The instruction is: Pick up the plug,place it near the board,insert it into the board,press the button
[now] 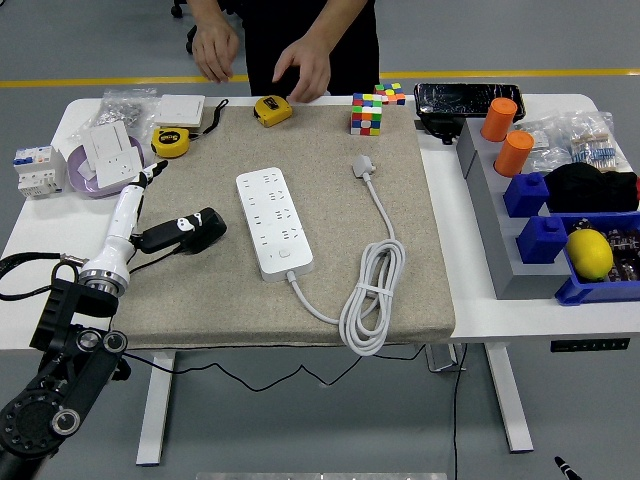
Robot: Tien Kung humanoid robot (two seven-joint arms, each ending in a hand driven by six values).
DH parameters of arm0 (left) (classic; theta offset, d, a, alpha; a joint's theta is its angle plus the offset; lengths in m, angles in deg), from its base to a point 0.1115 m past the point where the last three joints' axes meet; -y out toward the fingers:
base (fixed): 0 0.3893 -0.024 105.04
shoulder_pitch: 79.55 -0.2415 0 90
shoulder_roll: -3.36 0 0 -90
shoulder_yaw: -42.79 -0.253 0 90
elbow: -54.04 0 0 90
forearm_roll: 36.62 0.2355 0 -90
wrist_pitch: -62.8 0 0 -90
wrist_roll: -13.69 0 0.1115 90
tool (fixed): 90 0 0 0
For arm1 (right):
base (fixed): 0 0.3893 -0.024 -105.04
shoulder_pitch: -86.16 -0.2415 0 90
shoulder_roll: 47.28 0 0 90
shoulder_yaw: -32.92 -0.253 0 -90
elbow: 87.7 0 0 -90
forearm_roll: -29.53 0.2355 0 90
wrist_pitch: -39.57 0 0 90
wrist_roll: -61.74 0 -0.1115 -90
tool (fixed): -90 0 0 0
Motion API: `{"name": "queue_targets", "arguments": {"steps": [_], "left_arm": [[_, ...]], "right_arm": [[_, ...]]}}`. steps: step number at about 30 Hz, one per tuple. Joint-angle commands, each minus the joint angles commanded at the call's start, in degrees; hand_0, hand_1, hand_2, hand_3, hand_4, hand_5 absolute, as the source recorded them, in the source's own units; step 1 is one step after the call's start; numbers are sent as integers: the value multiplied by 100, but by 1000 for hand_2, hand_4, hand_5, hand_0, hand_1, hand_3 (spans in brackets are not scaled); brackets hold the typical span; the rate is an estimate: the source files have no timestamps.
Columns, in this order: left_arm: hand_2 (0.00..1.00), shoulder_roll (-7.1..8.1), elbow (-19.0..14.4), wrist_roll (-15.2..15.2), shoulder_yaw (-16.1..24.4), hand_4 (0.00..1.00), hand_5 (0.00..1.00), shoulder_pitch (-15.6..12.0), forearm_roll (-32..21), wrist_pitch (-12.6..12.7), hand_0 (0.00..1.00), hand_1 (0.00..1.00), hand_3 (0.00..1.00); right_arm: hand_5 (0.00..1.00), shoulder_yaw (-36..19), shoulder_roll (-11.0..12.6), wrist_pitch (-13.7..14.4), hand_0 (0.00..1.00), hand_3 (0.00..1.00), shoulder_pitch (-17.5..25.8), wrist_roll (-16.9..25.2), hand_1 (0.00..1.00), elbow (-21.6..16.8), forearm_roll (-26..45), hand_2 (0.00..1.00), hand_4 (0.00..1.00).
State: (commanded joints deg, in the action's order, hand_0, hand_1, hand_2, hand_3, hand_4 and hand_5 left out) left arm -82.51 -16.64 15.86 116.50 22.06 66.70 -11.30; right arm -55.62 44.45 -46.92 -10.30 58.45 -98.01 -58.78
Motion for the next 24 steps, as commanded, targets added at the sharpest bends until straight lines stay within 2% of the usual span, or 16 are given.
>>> {"name": "queue_targets", "arguments": {"steps": [2, 3, 8, 9, 14, 15, 20, 21, 24], "left_arm": [[998, -7, 56, -18, -50, 998, 219, 36, -12, 7, 998, 998, 960], [978, -12, 75, -28, -67, 998, 178, 47, -23, 12, 998, 998, 941], [978, -134, 265, -120, -248, 998, 178, 140, -40, 91, 998, 998, 941], [926, -144, 300, -126, -284, 998, 181, 158, -25, 109, 998, 990, 894], [926, -129, 657, -155, -540, 998, 181, 334, 75, 252, 998, 990, 894], [843, -139, 778, -170, -582, 998, 180, 384, 90, 285, 967, 914, 839], [843, -188, 1119, -183, -668, 998, 180, 516, 172, 345, 967, 914, 839], [778, -198, 1174, -188, -681, 998, 177, 541, 189, 360, 905, 851, 789], [778, -223, 1362, -214, -713, 998, 177, 626, 244, 423, 905, 851, 789]], "right_arm": [[998, 3, -1, -1, 808, 759, 0, -1, 744, 0, 0, 734, 998], [998, 5, -1, -1, 808, 759, 0, -1, 743, 0, 1, 734, 998], [998, 20, -22, -8, 808, 759, 3, -4, 743, 0, 3, 734, 998], [998, 23, -24, -8, 807, 759, 2, -3, 742, 0, 10, 734, 998], [998, 13, -13, -7, 807, 759, -18, -6, 742, 0, 8, 734, 998], [998, 14, -11, -6, 807, 759, -23, -6, 742, 0, 15, 734, 998], [998, 25, -10, -6, 807, 759, -24, -5, 742, 0, 33, 734, 998], [998, 22, -11, -7, 807, 759, -21, -6, 741, 0, 30, 734, 998], [998, 7, -15, -10, 807, 759, -11, -11, 741, 0, 15, 734, 998]]}}
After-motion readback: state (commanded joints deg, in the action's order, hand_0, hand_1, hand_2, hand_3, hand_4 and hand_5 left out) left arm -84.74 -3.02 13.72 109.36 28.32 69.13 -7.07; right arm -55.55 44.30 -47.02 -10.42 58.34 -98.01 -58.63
